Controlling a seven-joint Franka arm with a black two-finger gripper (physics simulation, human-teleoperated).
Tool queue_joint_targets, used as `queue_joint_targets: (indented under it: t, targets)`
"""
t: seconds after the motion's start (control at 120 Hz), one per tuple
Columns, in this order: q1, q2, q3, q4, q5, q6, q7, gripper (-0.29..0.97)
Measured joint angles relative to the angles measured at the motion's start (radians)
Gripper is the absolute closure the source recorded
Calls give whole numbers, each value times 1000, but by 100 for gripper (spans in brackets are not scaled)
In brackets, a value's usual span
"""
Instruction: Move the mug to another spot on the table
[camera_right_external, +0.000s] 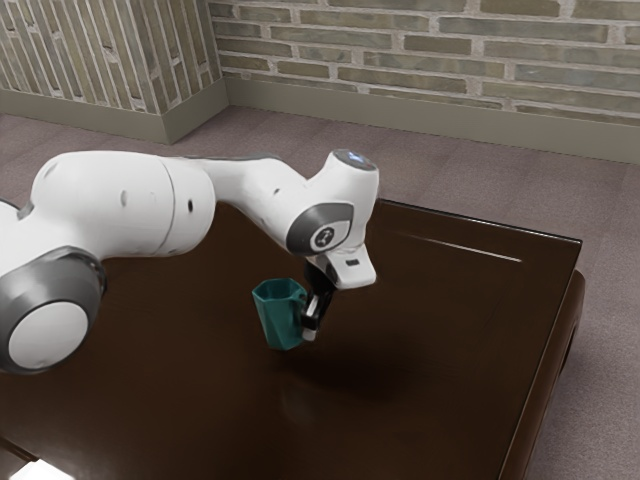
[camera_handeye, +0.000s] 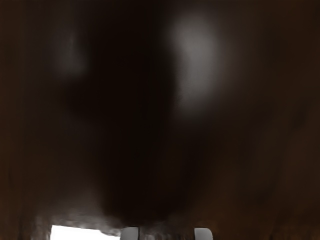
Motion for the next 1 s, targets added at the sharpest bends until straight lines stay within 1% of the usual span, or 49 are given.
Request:
queue_joint_targets:
  t: [0.142,0.358,0.492,0.7,1.0]
  targets:
    - [32,-1,7,13,47,-4,-9,73]
    - [60,2,8,14,149,14,-42,73]
    - [75,1,8,7,192,24,-66,74]
    - [84,19,7,-12,212,64,-99,73]
    - [98,58,7,-23,208,114,-133,74]
